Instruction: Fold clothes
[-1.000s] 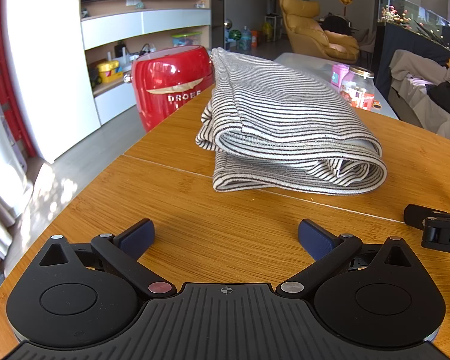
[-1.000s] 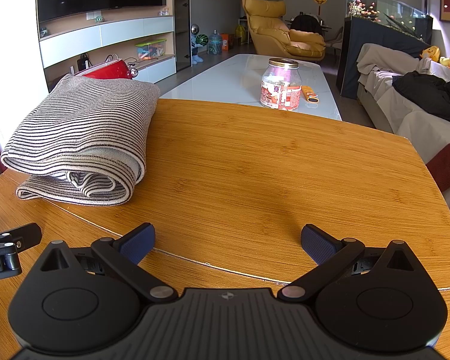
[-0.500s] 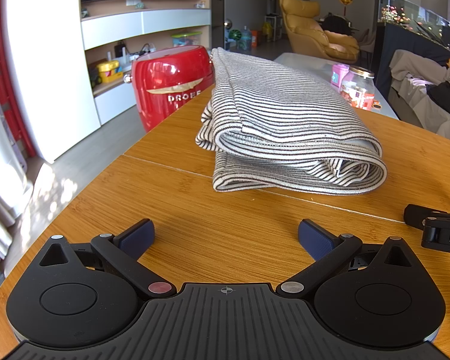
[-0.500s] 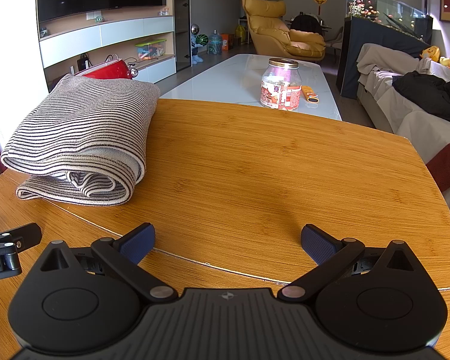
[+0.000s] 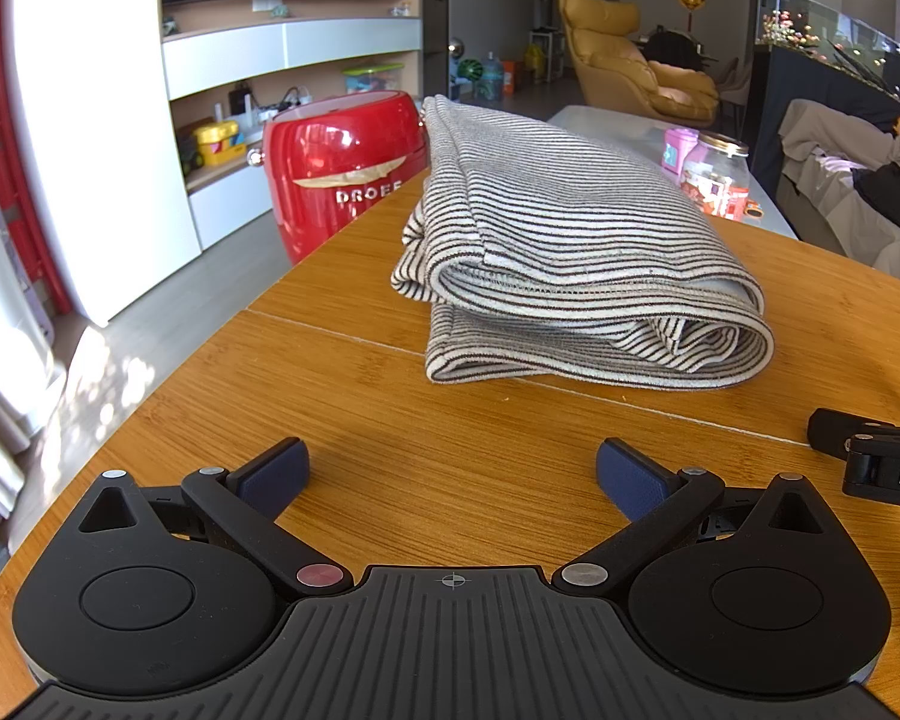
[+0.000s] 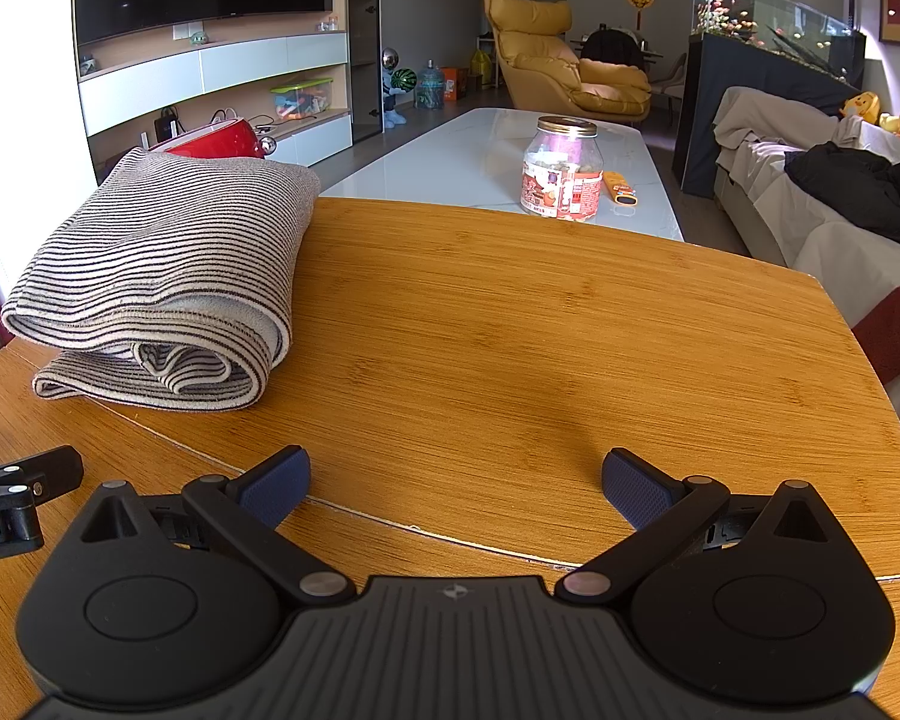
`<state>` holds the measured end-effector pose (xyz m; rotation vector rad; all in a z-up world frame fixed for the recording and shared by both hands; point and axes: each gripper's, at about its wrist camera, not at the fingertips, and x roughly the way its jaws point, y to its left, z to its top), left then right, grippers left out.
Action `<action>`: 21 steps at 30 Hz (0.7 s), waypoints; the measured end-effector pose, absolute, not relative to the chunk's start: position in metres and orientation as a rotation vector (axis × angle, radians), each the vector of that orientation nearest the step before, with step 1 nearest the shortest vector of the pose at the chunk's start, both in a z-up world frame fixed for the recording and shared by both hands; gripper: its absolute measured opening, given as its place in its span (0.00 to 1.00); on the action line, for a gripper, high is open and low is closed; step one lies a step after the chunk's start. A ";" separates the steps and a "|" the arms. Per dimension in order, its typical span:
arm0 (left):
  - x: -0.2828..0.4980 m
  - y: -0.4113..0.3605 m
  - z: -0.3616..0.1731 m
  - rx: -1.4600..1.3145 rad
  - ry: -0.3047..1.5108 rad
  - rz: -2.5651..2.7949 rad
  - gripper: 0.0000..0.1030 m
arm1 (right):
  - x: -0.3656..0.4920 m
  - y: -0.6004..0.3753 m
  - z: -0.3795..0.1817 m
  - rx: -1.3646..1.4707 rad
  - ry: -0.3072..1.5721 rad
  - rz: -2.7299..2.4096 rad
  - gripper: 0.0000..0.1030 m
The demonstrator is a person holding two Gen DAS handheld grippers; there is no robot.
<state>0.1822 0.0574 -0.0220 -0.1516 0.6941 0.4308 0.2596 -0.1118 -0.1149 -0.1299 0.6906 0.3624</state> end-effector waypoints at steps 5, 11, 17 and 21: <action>0.182 0.057 -0.022 -0.152 0.694 0.431 1.00 | 0.260 -0.112 -0.115 -0.130 0.691 0.362 1.00; 0.182 0.057 -0.022 -0.152 0.695 0.432 1.00 | 0.259 -0.111 -0.115 -0.130 0.690 0.362 1.00; 0.183 0.058 -0.022 -0.148 0.700 0.410 1.00 | 0.259 -0.111 -0.115 -0.130 0.691 0.362 1.00; 0.183 0.059 -0.022 -0.145 0.704 0.395 1.00 | 0.259 -0.111 -0.115 -0.130 0.691 0.362 1.00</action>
